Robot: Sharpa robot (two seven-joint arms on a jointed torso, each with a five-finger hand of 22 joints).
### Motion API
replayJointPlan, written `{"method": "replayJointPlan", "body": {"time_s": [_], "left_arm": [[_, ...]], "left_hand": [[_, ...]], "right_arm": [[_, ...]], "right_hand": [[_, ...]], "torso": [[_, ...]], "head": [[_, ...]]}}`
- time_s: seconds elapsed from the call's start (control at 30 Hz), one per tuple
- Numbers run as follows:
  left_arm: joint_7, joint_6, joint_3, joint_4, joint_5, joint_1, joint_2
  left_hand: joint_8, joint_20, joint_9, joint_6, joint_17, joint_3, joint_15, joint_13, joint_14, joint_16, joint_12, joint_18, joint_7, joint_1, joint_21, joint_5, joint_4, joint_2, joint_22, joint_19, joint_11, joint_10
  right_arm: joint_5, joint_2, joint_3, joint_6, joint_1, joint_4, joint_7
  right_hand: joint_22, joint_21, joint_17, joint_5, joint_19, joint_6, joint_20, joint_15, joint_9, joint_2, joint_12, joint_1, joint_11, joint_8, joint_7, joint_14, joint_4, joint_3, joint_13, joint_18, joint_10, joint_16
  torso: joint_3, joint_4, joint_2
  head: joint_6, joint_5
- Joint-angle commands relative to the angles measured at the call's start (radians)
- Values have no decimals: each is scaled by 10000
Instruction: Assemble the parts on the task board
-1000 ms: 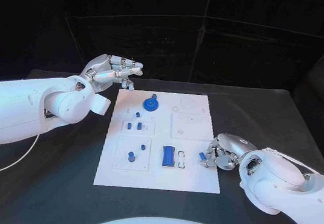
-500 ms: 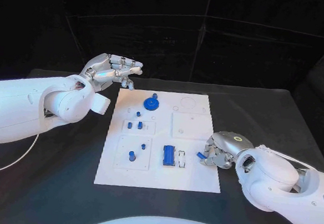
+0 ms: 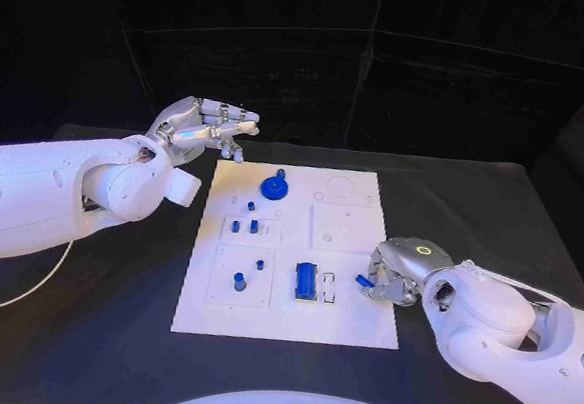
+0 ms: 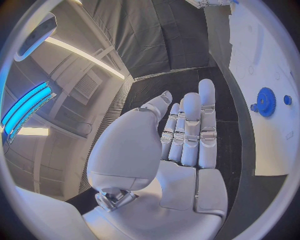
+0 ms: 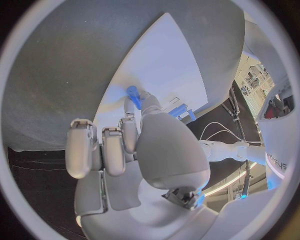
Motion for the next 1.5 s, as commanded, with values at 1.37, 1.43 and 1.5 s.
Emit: {"method": "replayJointPlan", "body": {"time_s": [1.37, 1.43, 1.5], "left_arm": [[34, 219, 6, 108, 31, 17, -35], [29, 232, 6, 116, 31, 18, -34], [23, 244, 6, 122, 31, 18, -34]], "left_hand": [[56, -23, -15, -67, -41, 85, -14, 3, -58, 79, 83, 137, -11, 231, -73, 10, -148, 48, -19, 40, 23, -122], [63, -27, -17, -75, -49, 117, -17, -1, -64, 86, 94, 137, -8, 271, -72, 50, -181, 56, -18, 42, 24, -134], [70, -32, -18, -79, -57, 152, -20, -4, -70, 91, 105, 137, -6, 311, -69, 80, -215, 65, -16, 43, 24, -142]], "right_arm": [[4070, 418, -125, -2389, -125, 450, -411], [4056, 495, -125, -2446, -125, 424, -415], [4043, 563, -125, -2488, -125, 396, -420]], "right_hand": [[309, 101, 1712, 248, 132, 911, -229, -261, 695, -834, 459, -1737, -292, -281, -308, 851, 693, 2565, -1198, -118, 465, 167], [312, 102, 1700, 274, 133, 914, -232, -263, 712, -838, 439, -1767, -294, -279, -311, 848, 710, 2563, -1209, -119, 460, 160], [314, 103, 1706, 294, 134, 918, -235, -264, 732, -847, 435, -1813, -296, -276, -313, 849, 735, 2552, -1209, -119, 461, 163]], "torso": [[-9, -14, 19], [0, -1, 21], [5, 7, 26]], "head": [[-1, 22], [11, -4], [4, -2]]}}
